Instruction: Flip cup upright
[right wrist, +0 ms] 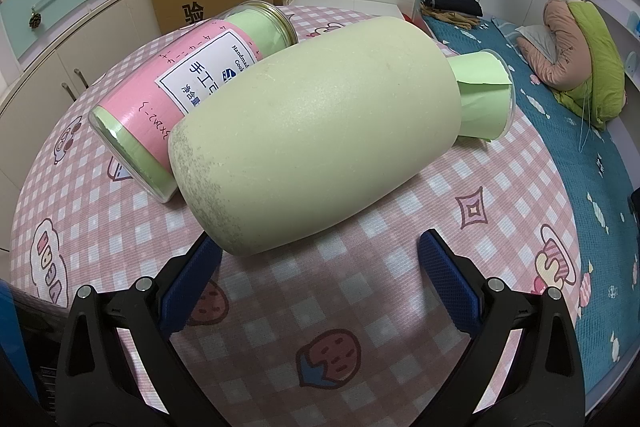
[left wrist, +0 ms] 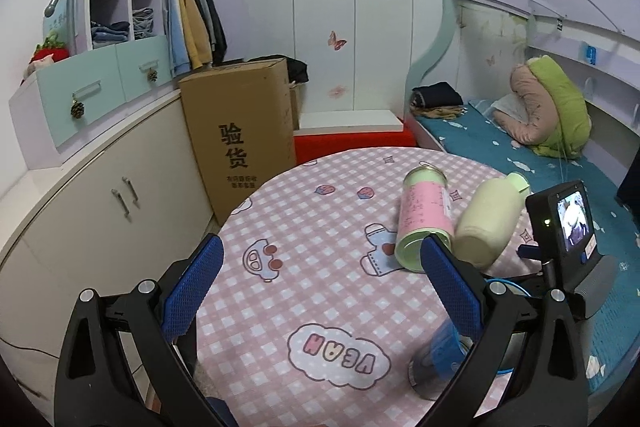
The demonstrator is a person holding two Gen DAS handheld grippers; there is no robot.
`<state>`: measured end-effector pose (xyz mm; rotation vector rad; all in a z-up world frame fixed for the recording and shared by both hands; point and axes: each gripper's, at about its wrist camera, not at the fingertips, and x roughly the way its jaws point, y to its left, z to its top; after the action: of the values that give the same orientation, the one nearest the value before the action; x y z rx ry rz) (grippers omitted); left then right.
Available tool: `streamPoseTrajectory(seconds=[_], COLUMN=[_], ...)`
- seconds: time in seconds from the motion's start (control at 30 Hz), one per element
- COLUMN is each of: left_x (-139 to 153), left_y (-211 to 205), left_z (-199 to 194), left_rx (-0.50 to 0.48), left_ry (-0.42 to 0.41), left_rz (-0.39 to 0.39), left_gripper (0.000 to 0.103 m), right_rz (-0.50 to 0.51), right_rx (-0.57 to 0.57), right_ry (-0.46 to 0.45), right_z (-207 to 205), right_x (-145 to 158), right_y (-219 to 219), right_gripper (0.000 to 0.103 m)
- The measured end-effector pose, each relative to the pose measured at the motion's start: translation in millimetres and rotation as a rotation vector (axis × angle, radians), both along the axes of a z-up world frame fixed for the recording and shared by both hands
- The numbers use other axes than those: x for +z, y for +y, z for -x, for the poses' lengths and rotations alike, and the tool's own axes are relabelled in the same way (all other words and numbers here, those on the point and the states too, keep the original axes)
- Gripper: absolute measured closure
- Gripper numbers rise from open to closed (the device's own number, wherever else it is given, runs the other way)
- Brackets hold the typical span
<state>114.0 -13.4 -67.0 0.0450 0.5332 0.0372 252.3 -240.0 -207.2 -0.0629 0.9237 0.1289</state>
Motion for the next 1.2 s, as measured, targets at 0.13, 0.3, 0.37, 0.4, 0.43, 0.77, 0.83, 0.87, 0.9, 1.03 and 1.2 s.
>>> streamPoseTrajectory(seconds=[0.13, 0.3, 0.37, 0.4, 0.43, 0.77, 0.83, 0.87, 0.9, 1.03, 1.2], left_x=[-1, -1, 0, 0, 0, -2, -2, -2, -2, -2, -3], left_y=[-4, -1, -1, -1, -1, 6, 7, 8, 8, 9, 10], left_z=[0, -1, -1, 0, 0, -2, -1, -2, -2, -2, -2], left_rx=[-0.012, -0.023, -0.028, -0.029, -0.028, -0.024, -0.024, -0.024, -0.020, -0.021, -0.023], left_ry=[-0.005, -0.005, -0.007, -0.009, -0.015, -0.011, -0.011, -0.012, -0.013, -0.014, -0.014], left_rz=[0.000, 0.014, 0.019, 0.016, 0.014, 0.022, 0.022, 0.021, 0.020, 0.023, 0.025], left_gripper=[0.008, 0.008, 0.008, 0.008, 0.008, 0.008, 0.008, 0.008, 0.008, 0.008, 0.008], right_rz=[0.000, 0.000, 0.000, 0.000, 0.000, 0.000, 0.000, 0.000, 0.000, 0.000, 0.000], right_rx=[0.000, 0.000, 0.000, 0.000, 0.000, 0.000, 0.000, 0.000, 0.000, 0.000, 0.000], right_ry=[0.000, 0.000, 0.000, 0.000, 0.000, 0.000, 0.000, 0.000, 0.000, 0.000, 0.000], right_z=[0, 0, 0, 0, 0, 0, 0, 0, 0, 0, 0], right_x=[0, 0, 0, 0, 0, -1, -1, 0, 0, 1, 0], right_y=[0, 0, 0, 0, 0, 0, 0, 0, 0, 0, 0], right_gripper=[0.005, 0.005, 0.005, 0.005, 0.005, 0.005, 0.005, 0.005, 0.005, 0.005, 0.005])
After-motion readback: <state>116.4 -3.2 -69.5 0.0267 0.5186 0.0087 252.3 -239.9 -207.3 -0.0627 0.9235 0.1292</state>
